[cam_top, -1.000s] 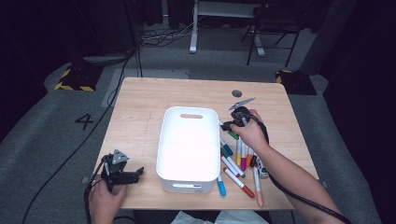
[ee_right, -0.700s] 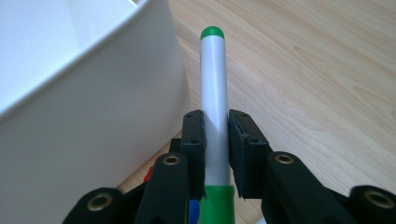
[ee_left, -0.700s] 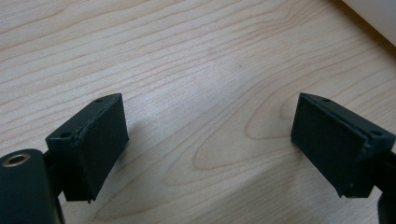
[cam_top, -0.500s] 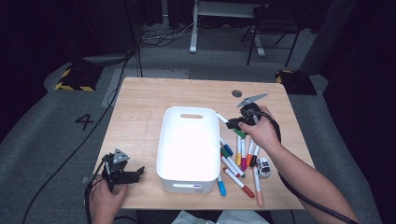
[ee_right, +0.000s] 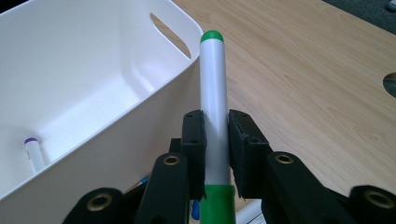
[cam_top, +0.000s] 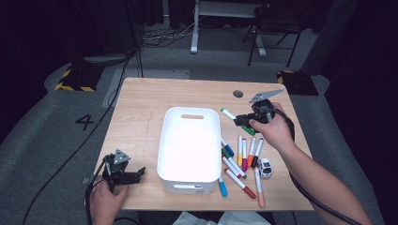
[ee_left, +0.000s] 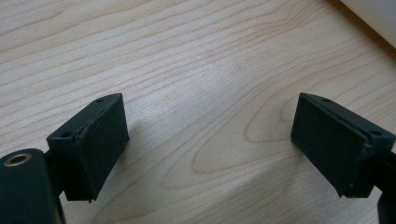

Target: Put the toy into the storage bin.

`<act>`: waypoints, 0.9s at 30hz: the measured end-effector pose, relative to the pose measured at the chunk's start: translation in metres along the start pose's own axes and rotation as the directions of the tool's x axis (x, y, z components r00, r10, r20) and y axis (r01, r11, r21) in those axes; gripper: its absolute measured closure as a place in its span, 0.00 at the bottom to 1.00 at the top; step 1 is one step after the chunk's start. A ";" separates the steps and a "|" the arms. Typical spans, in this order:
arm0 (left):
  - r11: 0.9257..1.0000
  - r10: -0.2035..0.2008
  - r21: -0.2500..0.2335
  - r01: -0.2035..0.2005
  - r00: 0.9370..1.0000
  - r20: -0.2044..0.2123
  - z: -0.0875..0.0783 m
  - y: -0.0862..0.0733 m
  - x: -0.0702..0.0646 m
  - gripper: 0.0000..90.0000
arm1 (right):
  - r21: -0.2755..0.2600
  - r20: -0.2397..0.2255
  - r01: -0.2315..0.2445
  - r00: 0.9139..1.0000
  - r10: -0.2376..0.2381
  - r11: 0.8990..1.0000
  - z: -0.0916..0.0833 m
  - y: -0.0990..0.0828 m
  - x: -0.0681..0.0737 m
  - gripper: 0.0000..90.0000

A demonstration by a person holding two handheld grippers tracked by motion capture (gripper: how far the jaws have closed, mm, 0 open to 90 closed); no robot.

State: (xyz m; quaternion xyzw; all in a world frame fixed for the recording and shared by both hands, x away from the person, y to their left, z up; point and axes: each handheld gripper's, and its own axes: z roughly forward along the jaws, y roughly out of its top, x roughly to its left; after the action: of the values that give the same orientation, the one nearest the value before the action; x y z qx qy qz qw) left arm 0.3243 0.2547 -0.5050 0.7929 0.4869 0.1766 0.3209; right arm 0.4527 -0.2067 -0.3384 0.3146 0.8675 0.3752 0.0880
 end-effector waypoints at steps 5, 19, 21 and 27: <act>1.000 0.001 0.000 -0.001 1.000 0.000 0.000 0.000 0.000 0.13 | -0.012 -0.017 0.033 0.999 -0.033 0.999 -0.007 0.006 0.009 0.86; 1.000 0.001 -0.001 -0.001 1.000 -0.001 0.000 0.000 0.000 0.13 | -0.016 -0.106 0.109 0.988 -0.110 0.994 0.007 0.029 0.044 0.86; 1.000 0.001 -0.002 -0.001 1.000 -0.001 0.000 0.000 0.000 0.13 | -0.012 -0.118 0.126 0.985 -0.127 0.992 0.011 0.032 0.048 0.86; 1.000 0.000 -0.001 0.000 1.000 0.003 0.000 0.000 0.000 0.13 | -0.019 -0.139 0.165 0.976 -0.166 0.986 0.024 0.043 0.065 0.86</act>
State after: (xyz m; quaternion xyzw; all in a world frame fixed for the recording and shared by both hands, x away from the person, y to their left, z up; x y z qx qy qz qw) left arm 0.3243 0.2550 -0.5051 0.7931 0.4863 0.1758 0.3220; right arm 0.4316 -0.1308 -0.3196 0.2137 0.8933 0.3909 0.0591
